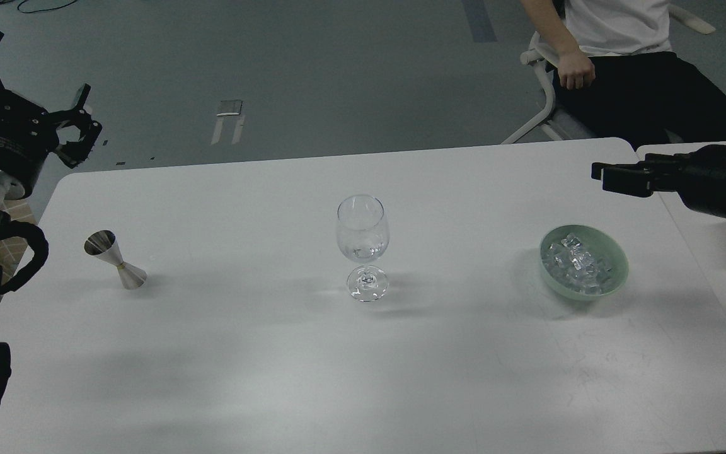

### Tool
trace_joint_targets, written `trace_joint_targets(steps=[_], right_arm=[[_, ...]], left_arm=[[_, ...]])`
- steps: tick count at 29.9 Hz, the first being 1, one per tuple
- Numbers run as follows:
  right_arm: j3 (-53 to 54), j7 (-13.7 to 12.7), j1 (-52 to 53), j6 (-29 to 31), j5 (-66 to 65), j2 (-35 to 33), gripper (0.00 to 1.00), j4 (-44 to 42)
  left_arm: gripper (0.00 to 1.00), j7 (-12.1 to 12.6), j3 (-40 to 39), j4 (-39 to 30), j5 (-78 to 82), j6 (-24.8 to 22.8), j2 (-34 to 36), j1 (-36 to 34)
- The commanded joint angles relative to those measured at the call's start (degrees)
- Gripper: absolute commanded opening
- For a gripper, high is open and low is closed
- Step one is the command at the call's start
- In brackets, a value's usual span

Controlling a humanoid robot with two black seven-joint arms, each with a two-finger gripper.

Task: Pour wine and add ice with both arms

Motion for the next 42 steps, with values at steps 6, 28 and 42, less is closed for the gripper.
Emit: trace_joint_targets(steps=[6,28,42], right_arm=[[-0.50,-1.42,-3.41,-0.01,-0.36,-0.06,0.94,0.47],[-4.90,-1.77,-6.31,-0.01,-8.71,6.35,0.64,-0.06],[-4.98,-3.88,-7.90,-0.01,-12.48,10.13,0.62,-3.40]], left_arm=[[0.97,-0.28,-0.01,-0.09,0.09,0.05,-1.49,1.34],[0.97,-0.90,-0.19,0.17,-0.35,-0.12,-5.44,1.34],[0.97,-0.99,-0.28,0.26,-0.35,-0.03,-7.73,1.34]])
